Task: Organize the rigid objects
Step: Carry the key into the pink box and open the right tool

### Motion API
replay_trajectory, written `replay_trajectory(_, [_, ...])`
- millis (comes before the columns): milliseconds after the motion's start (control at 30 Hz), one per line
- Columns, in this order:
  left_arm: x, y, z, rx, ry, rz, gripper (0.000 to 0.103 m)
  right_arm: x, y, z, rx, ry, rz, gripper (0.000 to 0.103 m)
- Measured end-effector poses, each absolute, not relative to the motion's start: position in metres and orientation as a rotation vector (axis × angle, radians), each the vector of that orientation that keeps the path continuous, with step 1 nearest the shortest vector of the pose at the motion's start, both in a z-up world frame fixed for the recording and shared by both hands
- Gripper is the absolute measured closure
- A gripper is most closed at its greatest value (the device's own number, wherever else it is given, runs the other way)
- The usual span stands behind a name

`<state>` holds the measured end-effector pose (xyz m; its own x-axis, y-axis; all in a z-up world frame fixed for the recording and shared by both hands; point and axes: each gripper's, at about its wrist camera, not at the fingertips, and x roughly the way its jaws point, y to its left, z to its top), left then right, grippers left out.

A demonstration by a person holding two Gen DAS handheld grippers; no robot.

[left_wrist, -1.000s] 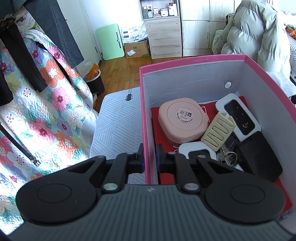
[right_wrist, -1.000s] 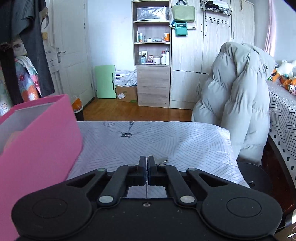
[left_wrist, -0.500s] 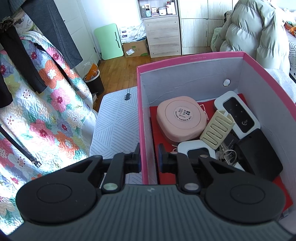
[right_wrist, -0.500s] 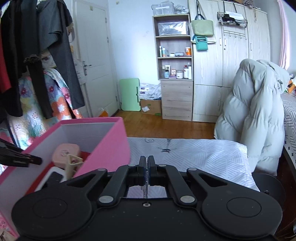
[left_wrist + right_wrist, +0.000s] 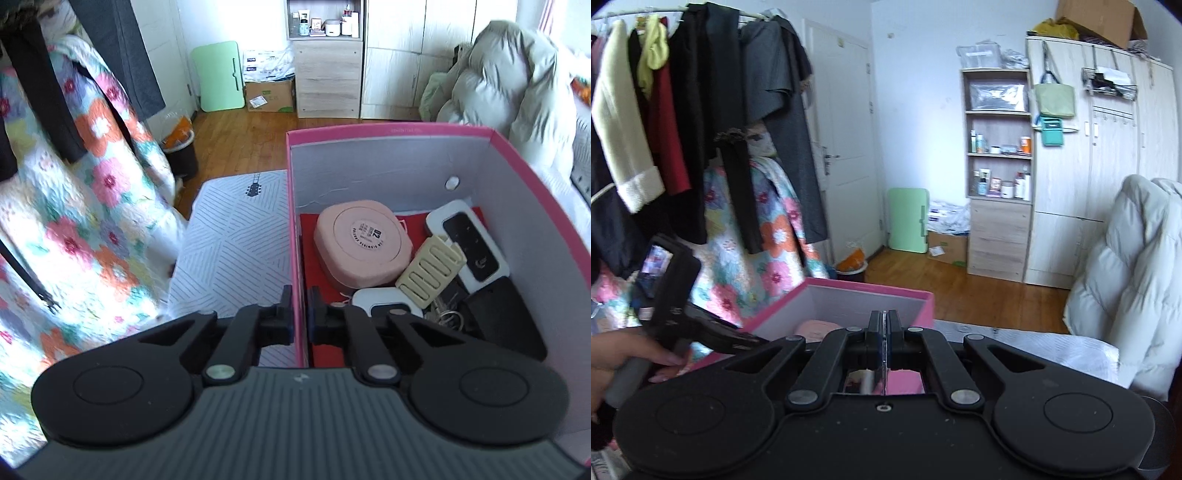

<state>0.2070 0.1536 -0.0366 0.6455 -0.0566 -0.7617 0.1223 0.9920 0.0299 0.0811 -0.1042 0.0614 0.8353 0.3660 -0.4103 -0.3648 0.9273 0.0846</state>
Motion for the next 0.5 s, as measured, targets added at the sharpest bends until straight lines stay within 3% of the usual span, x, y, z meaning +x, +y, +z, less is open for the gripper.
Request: replay_trajectory(500, [0.22,0.156,-0.025,0.182,1.056,-0.24,0.098,0.066,-0.067,0.059,0.016,0.557,0.576,0.1])
